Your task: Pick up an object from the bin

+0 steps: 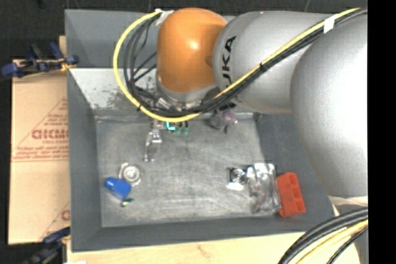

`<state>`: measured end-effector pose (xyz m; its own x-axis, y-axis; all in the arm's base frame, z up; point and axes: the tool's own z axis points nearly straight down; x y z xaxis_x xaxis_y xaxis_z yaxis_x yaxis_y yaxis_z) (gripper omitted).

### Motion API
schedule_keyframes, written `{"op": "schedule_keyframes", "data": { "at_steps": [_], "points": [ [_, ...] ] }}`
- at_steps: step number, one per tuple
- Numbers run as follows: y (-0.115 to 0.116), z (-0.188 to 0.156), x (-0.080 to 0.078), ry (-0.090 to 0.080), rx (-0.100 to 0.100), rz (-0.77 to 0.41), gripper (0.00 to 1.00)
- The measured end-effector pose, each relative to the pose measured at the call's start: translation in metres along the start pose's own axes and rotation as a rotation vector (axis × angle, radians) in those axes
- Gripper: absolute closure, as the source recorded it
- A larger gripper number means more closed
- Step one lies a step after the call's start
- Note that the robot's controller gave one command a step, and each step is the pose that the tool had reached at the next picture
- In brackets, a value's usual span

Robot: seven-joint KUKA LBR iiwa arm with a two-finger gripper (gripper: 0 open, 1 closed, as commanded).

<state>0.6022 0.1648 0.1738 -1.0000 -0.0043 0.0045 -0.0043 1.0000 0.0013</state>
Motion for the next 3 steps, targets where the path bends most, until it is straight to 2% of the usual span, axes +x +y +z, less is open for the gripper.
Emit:
{"op": "schedule_keyframes", "data": {
  "at_steps": [1,2,3],
  "points": [
    [0.043,0.102,0.072,-0.012,0.002,-0.295,0.00],
    [0.045,0.099,0.070,-0.018,-0.003,-0.289,1.00],
    [0.036,-0.036,0.063,-0.013,0.004,-0.756,1.00]
  ]
}}
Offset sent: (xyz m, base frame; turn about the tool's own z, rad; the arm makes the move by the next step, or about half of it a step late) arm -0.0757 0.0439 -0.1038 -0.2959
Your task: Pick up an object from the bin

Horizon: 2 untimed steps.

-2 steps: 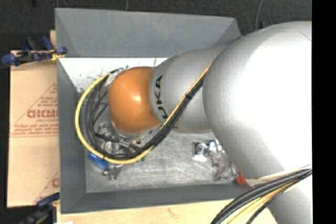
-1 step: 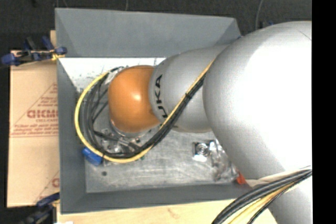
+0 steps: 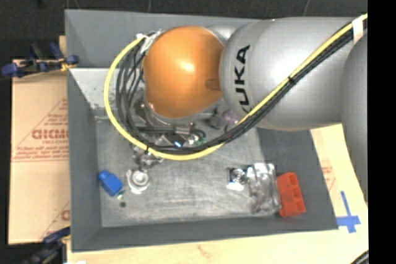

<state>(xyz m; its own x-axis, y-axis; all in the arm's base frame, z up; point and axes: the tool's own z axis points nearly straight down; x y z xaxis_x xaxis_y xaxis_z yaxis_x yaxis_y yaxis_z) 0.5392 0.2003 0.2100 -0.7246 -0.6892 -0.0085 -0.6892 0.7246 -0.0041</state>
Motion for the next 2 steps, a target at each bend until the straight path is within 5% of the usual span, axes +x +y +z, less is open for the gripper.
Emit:
{"op": "schedule_keyframes", "data": {
  "at_steps": [1,2],
  "points": [
    [0.002,0.002,0.001,0.004,-0.005,0.003,0.00],
    [0.023,0.129,-0.014,0.010,-0.009,-0.082,0.00]
  ]
}}
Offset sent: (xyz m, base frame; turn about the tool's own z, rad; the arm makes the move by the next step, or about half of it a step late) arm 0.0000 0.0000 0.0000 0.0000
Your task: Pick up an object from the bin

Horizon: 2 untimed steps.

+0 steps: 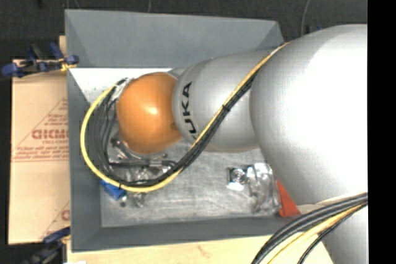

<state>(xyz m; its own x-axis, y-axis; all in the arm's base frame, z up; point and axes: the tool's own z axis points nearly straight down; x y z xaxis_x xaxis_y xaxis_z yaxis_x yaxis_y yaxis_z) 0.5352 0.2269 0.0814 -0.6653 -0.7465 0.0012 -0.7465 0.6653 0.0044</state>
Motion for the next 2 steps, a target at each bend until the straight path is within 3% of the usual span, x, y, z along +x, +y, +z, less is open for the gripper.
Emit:
{"op": "schedule_keyframes", "data": {
  "at_steps": [1,2],
  "points": [
    [-0.002,-0.005,-0.001,-0.005,0.003,0.006,1.00],
    [-0.012,-0.145,0.030,-0.008,0.011,-0.293,1.00]
  ]
}}
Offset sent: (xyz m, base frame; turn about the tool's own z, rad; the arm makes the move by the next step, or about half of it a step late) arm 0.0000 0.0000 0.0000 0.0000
